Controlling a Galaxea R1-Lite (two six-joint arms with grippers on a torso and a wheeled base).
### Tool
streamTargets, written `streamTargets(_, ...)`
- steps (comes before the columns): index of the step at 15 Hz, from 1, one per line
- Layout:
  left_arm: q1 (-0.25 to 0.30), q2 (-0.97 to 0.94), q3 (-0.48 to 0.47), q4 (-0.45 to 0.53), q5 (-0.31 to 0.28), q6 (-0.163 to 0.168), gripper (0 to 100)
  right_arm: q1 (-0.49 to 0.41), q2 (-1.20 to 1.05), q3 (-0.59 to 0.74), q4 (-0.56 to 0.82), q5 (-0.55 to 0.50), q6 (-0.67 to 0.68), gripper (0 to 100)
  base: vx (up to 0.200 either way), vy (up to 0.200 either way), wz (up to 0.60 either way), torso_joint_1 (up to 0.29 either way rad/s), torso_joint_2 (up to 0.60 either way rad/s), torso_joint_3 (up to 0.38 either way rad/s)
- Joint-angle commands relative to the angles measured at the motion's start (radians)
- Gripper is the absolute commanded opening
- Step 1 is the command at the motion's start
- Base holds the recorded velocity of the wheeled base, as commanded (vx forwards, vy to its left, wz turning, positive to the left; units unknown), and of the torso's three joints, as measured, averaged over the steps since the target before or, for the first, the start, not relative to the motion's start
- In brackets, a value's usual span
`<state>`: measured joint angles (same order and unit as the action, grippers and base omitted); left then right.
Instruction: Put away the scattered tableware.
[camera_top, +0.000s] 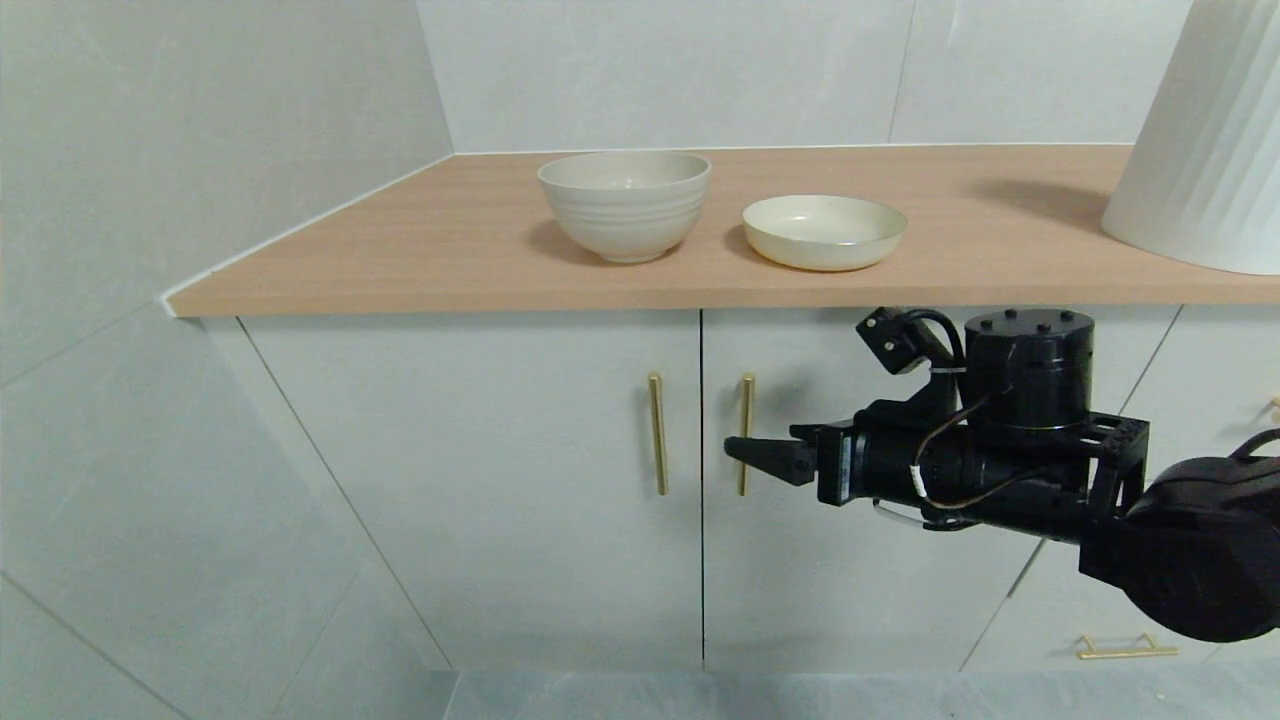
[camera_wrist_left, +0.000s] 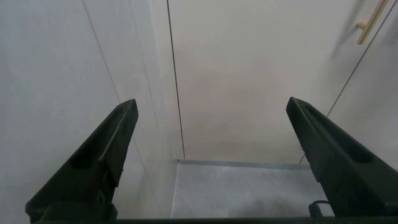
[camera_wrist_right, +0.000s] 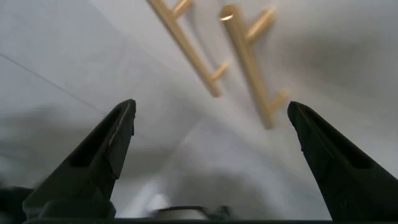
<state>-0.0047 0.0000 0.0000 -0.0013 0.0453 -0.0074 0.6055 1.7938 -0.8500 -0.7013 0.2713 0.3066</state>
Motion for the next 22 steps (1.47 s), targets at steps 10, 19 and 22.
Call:
streamTargets(10, 0.0, 0.0, 0.0, 0.0, 0.001, 0.0, 100, 0.048, 0.136, -0.017, -0.162, -0.01, 0.074, 100, 0.0, 0.0, 0.0, 0.0, 0.0, 0.0)
streamTargets(19, 0.0, 0.0, 0.0, 0.0, 0.001, 0.0, 100, 0.026, 0.137, -0.018, -0.162, -0.03, 0.069, 100, 0.0, 0.0, 0.0, 0.0, 0.0, 0.0)
streamTargets(22, 0.0, 0.002, 0.0, 0.0, 0.001, 0.0, 100, 0.025, 0.171, -0.038, -0.175, -0.038, 0.074, 100, 0.0, 0.0, 0.0, 0.0, 0.0, 0.0)
